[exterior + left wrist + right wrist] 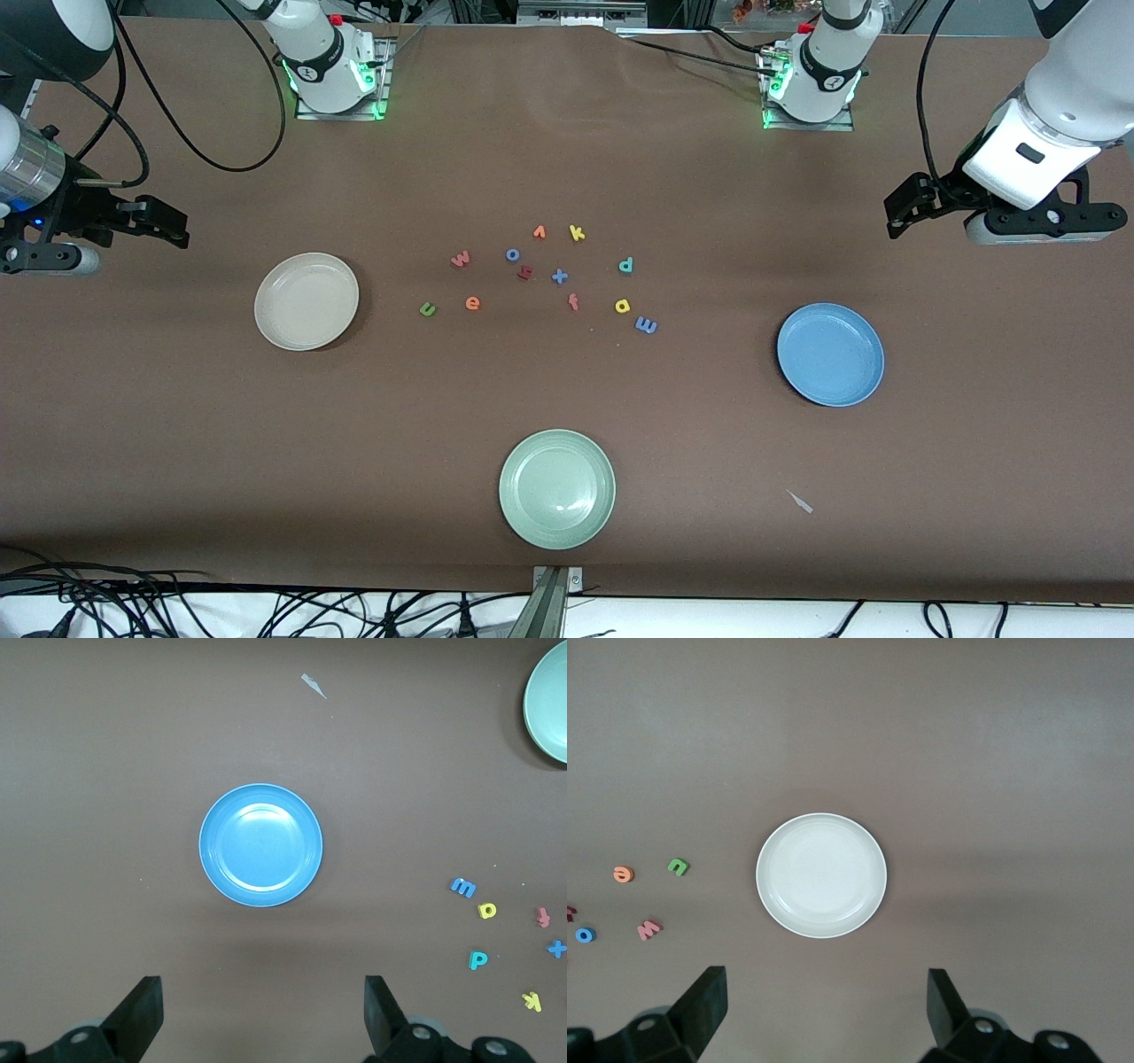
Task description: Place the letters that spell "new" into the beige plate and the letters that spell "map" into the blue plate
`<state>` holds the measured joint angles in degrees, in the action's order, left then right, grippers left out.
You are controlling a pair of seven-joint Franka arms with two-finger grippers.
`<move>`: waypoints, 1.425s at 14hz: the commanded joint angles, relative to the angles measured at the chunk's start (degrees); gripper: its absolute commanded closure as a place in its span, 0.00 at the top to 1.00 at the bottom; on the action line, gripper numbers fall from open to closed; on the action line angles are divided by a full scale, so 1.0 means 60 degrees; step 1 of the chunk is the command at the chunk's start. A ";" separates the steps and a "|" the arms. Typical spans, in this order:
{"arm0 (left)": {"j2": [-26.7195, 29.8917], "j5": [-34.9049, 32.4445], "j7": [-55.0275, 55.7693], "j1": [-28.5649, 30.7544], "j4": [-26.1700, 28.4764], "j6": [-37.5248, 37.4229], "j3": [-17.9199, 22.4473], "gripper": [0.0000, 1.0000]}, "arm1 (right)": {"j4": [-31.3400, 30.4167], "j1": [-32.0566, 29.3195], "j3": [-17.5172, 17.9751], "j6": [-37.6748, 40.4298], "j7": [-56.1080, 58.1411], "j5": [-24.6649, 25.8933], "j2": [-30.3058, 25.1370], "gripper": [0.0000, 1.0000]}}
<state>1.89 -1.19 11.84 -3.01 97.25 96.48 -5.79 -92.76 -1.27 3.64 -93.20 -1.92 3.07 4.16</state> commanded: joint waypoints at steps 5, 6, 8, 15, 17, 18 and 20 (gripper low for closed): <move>-0.0110 0.0037 -0.0113 0.0033 -0.0286 -0.0450 -0.0016 1.00 | 0.0064 -0.0037 0.0038 -0.0008 -0.0002 -0.0117 0.0025 1.00; -0.0110 0.0037 -0.0098 0.0033 -0.0286 -0.0436 -0.0016 1.00 | 0.0064 -0.0037 0.0038 -0.0008 -0.0002 -0.0117 0.0025 1.00; -0.0110 0.0037 -0.0083 0.0033 -0.0301 -0.0435 -0.0016 1.00 | 0.0064 -0.0037 0.0038 -0.0023 -0.0002 -0.0102 0.0025 1.00; -0.0110 0.0037 -0.0083 0.0033 -0.0286 -0.0465 -0.0017 1.00 | 0.0049 -0.0037 0.0024 -0.0023 -0.0002 -0.0102 0.0025 1.00; -0.0110 0.0037 -0.0098 0.0033 -0.0286 -0.0465 -0.0017 1.00 | 0.0049 -0.0038 0.0023 -0.0023 -0.0002 -0.0102 0.0025 1.00; -0.0110 0.0037 -0.0098 0.0033 -0.0286 -0.0479 -0.0016 1.00 | 0.0064 -0.0037 0.0023 -0.0023 -0.0002 -0.0102 0.0025 1.00; -0.0110 0.0037 -0.0069 0.0018 -0.0286 -0.0479 -0.0031 1.00 | 0.0049 -0.0037 0.0038 0.0021 -0.0002 -0.0102 0.0010 1.00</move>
